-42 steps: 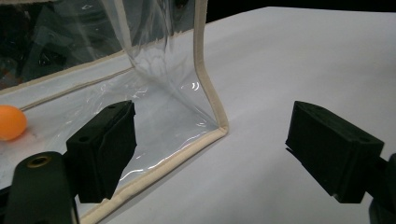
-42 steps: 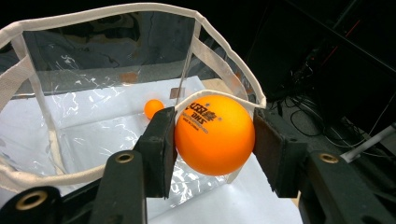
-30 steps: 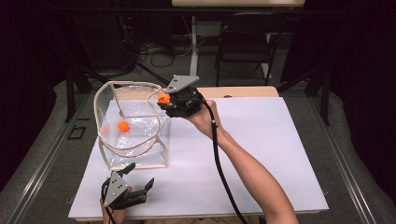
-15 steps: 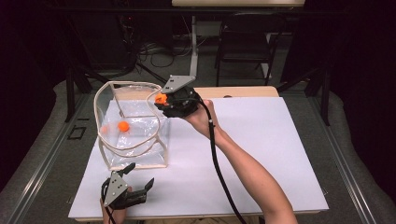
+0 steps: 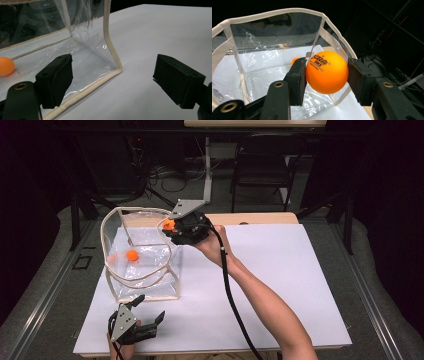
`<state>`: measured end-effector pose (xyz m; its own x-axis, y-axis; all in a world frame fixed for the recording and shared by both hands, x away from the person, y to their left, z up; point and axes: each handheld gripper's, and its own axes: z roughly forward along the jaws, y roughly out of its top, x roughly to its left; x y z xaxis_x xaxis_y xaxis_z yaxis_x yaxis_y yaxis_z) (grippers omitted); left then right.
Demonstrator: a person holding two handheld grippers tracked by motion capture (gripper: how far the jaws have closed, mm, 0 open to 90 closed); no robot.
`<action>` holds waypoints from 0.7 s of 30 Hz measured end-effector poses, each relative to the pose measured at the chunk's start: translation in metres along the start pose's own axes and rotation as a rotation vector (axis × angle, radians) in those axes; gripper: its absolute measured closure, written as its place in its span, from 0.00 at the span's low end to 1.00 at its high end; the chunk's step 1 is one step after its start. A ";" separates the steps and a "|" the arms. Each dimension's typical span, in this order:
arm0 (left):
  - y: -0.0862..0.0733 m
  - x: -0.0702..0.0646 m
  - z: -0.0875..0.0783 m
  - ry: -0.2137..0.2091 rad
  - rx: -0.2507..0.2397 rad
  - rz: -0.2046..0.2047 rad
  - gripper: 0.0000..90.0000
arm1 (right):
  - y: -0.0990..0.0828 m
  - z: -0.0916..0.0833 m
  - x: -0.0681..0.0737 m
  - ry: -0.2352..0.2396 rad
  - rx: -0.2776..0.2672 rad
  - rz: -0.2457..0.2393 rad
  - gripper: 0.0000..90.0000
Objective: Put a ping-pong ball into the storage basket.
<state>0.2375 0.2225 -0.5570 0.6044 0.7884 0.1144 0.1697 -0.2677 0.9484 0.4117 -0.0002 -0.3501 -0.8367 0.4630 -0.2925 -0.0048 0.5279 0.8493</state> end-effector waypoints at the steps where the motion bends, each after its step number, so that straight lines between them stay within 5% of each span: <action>1: 0.000 0.000 0.000 0.001 -0.001 0.000 0.17 | 0.001 0.000 0.000 0.002 0.002 -0.001 0.57; 21: 0.000 0.000 0.000 0.004 0.001 0.002 0.17 | 0.006 0.008 0.006 0.012 0.019 -0.019 0.57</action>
<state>0.2372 0.2229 -0.5568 0.6018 0.7900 0.1176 0.1692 -0.2700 0.9479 0.4111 0.0116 -0.3505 -0.8429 0.4447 -0.3030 -0.0103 0.5496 0.8354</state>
